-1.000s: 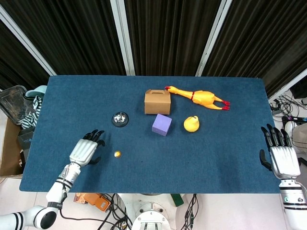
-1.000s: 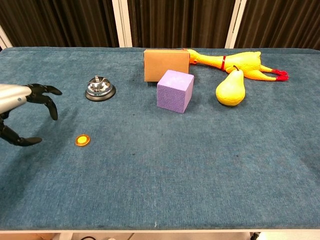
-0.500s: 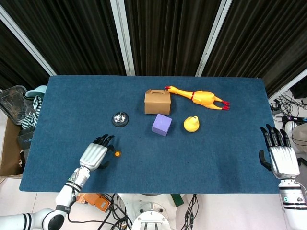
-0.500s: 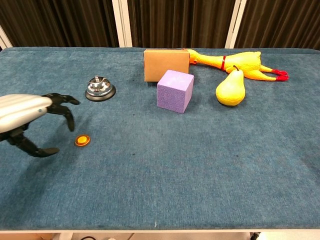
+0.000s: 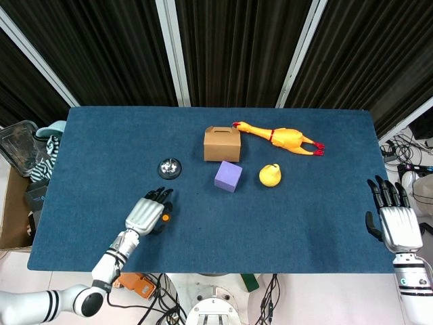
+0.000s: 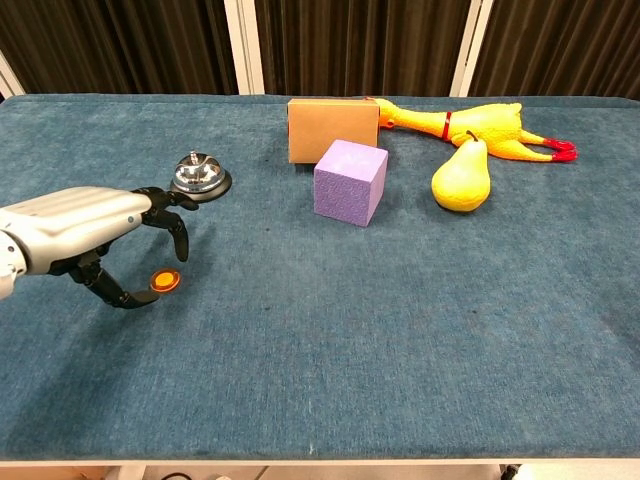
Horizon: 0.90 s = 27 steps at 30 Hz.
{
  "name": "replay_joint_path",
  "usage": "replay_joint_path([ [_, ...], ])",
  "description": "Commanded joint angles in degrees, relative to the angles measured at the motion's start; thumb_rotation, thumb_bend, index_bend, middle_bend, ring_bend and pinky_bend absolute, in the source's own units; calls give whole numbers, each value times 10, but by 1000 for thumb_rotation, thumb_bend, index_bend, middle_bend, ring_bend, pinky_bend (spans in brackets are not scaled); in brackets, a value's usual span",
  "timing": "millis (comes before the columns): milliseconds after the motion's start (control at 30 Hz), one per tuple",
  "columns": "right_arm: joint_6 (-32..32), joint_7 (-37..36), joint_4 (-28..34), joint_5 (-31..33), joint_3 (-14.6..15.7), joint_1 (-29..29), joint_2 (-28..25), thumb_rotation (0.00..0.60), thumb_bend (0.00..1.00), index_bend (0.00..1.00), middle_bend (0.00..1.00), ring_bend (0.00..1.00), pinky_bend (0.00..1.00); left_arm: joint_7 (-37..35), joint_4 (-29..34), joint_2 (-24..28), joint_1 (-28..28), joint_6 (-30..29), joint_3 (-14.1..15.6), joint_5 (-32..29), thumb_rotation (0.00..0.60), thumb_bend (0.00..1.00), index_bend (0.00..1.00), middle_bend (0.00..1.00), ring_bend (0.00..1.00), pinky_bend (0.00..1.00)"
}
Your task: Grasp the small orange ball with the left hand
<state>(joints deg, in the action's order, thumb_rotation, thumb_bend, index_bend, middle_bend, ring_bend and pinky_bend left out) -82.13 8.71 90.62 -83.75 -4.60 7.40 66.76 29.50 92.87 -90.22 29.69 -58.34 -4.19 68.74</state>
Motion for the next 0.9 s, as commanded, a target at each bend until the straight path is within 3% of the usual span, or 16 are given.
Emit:
replay_joint_path([
  [33, 0, 0, 0, 0, 0, 0, 0, 600, 694, 0, 34, 105, 81, 2, 0, 1, 2, -1, 1, -3, 600, 251, 389, 52, 0, 148],
  [900, 1, 1, -1, 2, 0, 0, 1, 600, 695, 0, 34, 106, 81, -16, -15, -6, 15, 0, 12, -19, 600, 286, 403, 51, 0, 148],
])
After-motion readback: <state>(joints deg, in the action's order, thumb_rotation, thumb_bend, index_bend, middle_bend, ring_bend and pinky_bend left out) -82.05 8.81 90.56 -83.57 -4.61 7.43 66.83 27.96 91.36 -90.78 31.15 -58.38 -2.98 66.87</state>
